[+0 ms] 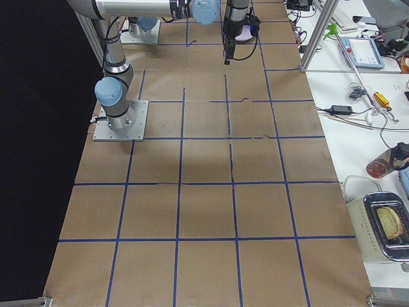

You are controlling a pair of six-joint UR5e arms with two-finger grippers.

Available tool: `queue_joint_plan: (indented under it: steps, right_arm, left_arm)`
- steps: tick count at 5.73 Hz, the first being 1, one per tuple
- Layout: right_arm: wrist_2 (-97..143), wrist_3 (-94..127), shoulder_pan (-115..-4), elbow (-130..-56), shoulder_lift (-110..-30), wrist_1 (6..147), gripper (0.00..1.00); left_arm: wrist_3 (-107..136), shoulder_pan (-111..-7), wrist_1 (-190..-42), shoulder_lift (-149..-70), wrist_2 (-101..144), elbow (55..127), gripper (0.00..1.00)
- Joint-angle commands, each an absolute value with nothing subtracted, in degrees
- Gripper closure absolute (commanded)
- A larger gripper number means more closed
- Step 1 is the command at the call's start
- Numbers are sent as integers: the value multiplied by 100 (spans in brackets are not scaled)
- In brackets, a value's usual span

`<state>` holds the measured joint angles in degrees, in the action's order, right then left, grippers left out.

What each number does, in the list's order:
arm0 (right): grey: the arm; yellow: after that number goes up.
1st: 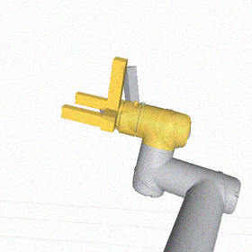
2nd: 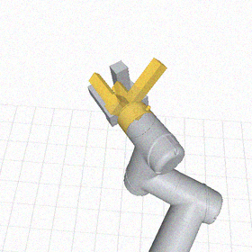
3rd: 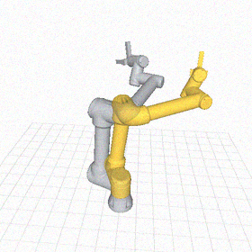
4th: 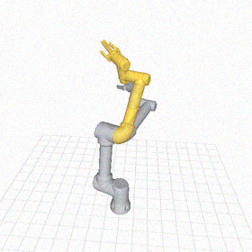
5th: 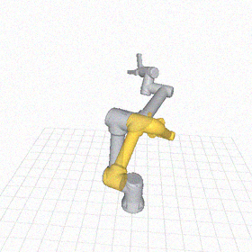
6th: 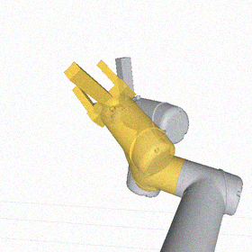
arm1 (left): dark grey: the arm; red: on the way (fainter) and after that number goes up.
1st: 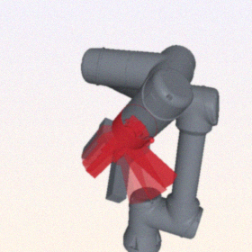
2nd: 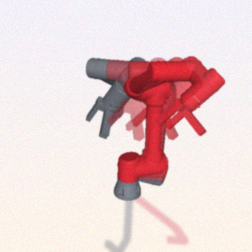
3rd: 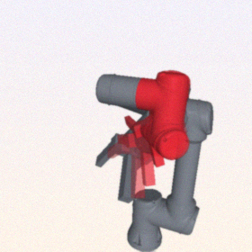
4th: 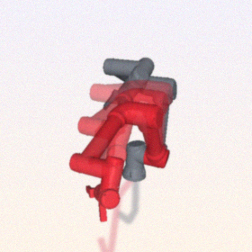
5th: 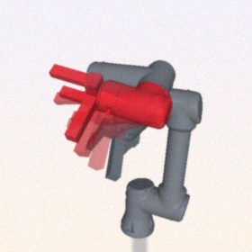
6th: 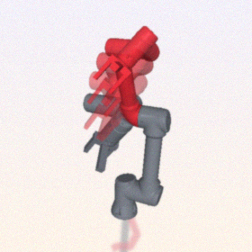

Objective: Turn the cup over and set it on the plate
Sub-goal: 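Carry the mug over the lavender plate and rotate it upright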

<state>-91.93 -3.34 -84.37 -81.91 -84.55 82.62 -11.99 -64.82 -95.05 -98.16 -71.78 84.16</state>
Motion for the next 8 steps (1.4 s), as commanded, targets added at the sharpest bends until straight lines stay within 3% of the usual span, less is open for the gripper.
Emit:
queue_joint_plan:
  steps: [1, 4, 6, 8]
  right_arm:
    - [-9193, -334, -8438, -8191, -8455, 8262, 0]
    - [-9193, -334, -8438, -8191, -8455, 8262, 0]
    - [-9193, -334, -8438, -8191, -8455, 8262, 0]
    - [-9193, -334, -8438, -8191, -8455, 8262, 0]
  left_arm:
    - [311, -8183, -8275, -9878, -8693, 8429, 100]
    - [519, -8719, -7186, -10167, -9298, 8883, 100]
    - [501, -8710, -5780, -10825, -9527, 9472, 100]
    - [492, -8710, -5003, -11459, -9536, 9606, 100]
